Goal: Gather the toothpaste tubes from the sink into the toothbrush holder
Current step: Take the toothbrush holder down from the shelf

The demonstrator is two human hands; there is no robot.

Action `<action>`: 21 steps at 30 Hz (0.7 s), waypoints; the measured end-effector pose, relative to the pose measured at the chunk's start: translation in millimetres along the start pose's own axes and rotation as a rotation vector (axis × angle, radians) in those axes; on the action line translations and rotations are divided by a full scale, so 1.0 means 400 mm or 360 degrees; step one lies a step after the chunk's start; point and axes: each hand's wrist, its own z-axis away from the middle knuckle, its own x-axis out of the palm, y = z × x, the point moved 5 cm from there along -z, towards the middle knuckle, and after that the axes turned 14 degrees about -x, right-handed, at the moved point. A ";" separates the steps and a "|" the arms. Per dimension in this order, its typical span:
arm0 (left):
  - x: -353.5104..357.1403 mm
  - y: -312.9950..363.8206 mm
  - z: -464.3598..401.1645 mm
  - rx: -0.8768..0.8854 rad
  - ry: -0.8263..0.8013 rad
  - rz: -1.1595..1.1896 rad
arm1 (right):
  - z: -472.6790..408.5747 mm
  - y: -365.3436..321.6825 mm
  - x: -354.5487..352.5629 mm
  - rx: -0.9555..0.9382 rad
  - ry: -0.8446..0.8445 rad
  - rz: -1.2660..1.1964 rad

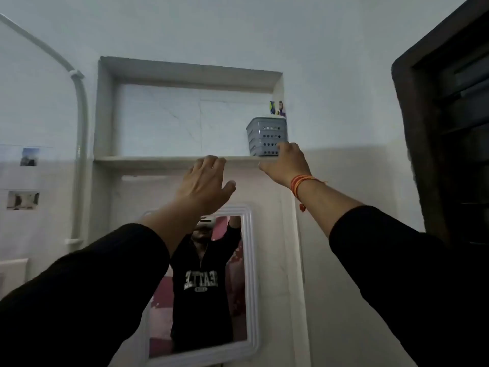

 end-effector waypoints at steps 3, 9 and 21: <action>0.067 0.034 -0.085 0.0005 0.0015 0.0016 | -0.086 0.054 0.031 -0.0029 0.0053 0.0007; 0.205 0.068 -0.223 -0.0002 -0.0081 0.0053 | -0.253 0.159 0.130 0.0036 0.0036 0.0052; 0.316 0.008 -0.276 0.0111 0.0173 -0.0186 | -0.345 0.178 0.224 0.0288 0.0343 0.0092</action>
